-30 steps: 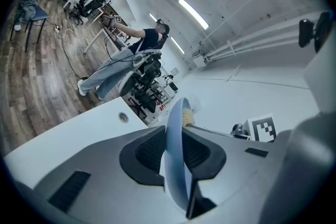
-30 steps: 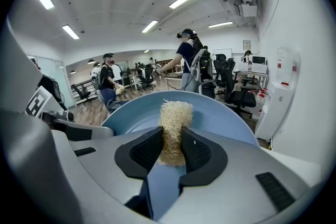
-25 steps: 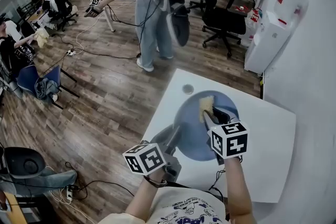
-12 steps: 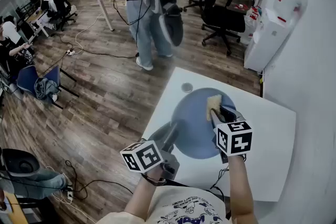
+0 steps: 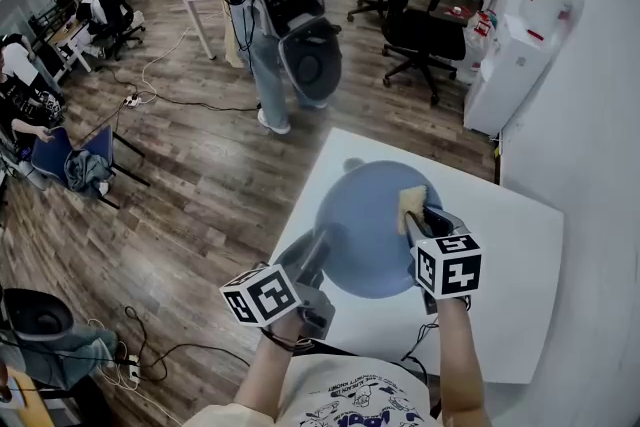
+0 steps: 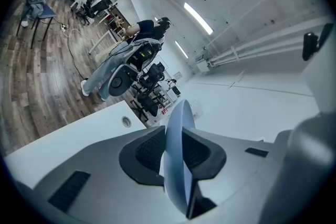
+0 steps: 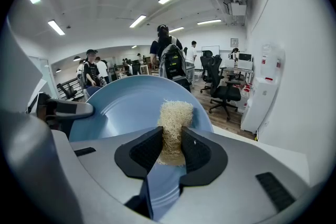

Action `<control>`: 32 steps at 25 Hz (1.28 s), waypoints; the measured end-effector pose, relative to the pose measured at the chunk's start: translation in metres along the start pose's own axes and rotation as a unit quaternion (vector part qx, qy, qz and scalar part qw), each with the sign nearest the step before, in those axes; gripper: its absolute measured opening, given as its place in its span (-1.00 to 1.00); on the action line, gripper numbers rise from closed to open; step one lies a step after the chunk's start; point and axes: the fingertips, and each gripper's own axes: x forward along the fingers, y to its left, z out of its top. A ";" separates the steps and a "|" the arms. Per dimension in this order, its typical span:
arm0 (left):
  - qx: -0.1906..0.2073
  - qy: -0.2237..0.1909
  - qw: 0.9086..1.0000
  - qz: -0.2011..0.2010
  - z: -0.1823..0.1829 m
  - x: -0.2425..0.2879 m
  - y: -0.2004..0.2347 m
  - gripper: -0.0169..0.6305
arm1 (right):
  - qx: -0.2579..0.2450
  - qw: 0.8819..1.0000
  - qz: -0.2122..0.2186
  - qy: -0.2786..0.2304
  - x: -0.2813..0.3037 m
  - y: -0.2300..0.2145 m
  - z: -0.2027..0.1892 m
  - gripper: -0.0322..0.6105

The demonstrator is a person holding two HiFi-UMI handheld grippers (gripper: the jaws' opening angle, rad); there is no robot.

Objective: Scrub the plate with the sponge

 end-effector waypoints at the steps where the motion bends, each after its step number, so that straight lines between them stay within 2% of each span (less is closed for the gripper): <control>1: -0.001 -0.002 1.000 0.001 0.001 -0.001 0.001 -0.74 | 0.001 1.000 -0.001 0.002 0.000 0.000 -0.002 -0.57; 19: -0.014 -0.032 0.999 0.016 0.026 -0.013 0.015 -0.73 | -0.004 1.000 0.008 0.023 0.003 0.017 -0.019 -0.57; 32: -0.023 -0.045 0.998 0.027 0.030 -0.011 0.018 -0.72 | -0.011 0.999 0.027 0.035 -0.001 0.028 -0.033 -0.57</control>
